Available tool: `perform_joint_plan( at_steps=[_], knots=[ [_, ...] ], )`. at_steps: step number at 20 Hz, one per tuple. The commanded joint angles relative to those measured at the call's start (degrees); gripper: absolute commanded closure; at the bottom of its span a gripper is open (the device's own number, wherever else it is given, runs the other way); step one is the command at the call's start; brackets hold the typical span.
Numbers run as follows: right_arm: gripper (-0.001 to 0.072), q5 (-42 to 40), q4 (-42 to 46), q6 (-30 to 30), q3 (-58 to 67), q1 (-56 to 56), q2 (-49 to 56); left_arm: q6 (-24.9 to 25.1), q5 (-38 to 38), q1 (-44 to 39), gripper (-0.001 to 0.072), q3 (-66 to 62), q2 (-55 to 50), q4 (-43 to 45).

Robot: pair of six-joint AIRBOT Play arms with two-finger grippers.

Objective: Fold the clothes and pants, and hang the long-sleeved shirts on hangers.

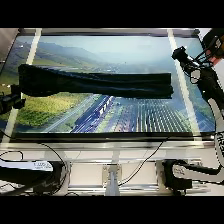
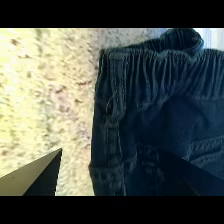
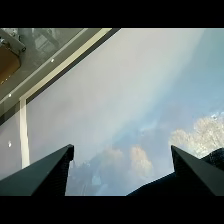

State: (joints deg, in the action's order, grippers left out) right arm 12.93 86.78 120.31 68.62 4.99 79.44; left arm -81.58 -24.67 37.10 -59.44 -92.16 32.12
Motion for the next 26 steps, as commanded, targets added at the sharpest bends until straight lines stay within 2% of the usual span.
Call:
perform_joint_plan(
  at_steps=[1, 3, 4, 7, 16, 17, 18, 19, 22, 23, 25, 26],
  knots=[
    [0.0022, -0.1, 0.0, 0.0, 0.0, 0.0, 0.0, 1.1, 0.0, -0.4, 0.0015, -4.4, -4.9, -1.4],
    [0.0022, -0.1, 0.0, 0.0, 0.0, 0.0, 0.0, 1.1, 0.0, -1.2, 0.0036, -6.0, -6.7, -1.4],
    [0.0022, -0.1, 0.0, 0.0, 0.0, 0.0, 0.0, 1.2, 0.0, -1.8, 0.0071, -6.8, -7.5, -1.4],
    [0.0023, -0.1, 0.0, 0.0, 0.0, 0.0, 0.0, 8.0, 0.1, -4.7, 0.0070, -8.3, -8.6, -1.4],
    [0.0022, 1.5, -1.4, 0.0, 0.0, 0.0, 0.0, 8.2, 14.2, -13.0, 0.0074, -9.0, -10.4, -6.7],
    [0.0022, 2.3, -1.3, 0.0, 0.0, 0.0, 0.0, 8.2, 16.0, -13.8, 0.0192, -9.0, -10.4, -6.7],
    [0.0023, 3.0, -1.0, 0.0, 0.0, 0.0, 0.0, 8.2, 17.4, -14.5, 0.0462, -9.0, -10.3, -6.7],
    [0.0023, 3.4, -0.9, -0.1, 0.0, 0.0, 0.0, 8.4, 17.4, -14.8, 0.0648, -9.0, -10.2, -6.6],
    [0.0026, 4.3, -0.9, -3.4, 0.0, 0.0, -0.1, 8.7, 14.9, -15.3, 0.0661, -9.8, -9.4, -6.6],
    [0.0051, 4.8, -1.0, -4.9, 0.0, 0.0, -0.2, 9.6, 12.8, -15.3, 0.0660, -10.7, -8.6, -6.6],
    [0.0230, 6.5, -1.1, -6.0, 0.0, 0.0, -1.0, 15.7, 7.7, -15.2, 0.0661, -13.4, -6.2, -6.4],
    [0.0302, 7.7, -1.1, -6.0, 0.0, 0.0, -1.6, 21.3, 4.1, -15.1, 0.0661, -15.1, -4.3, -6.4]
  ],
)
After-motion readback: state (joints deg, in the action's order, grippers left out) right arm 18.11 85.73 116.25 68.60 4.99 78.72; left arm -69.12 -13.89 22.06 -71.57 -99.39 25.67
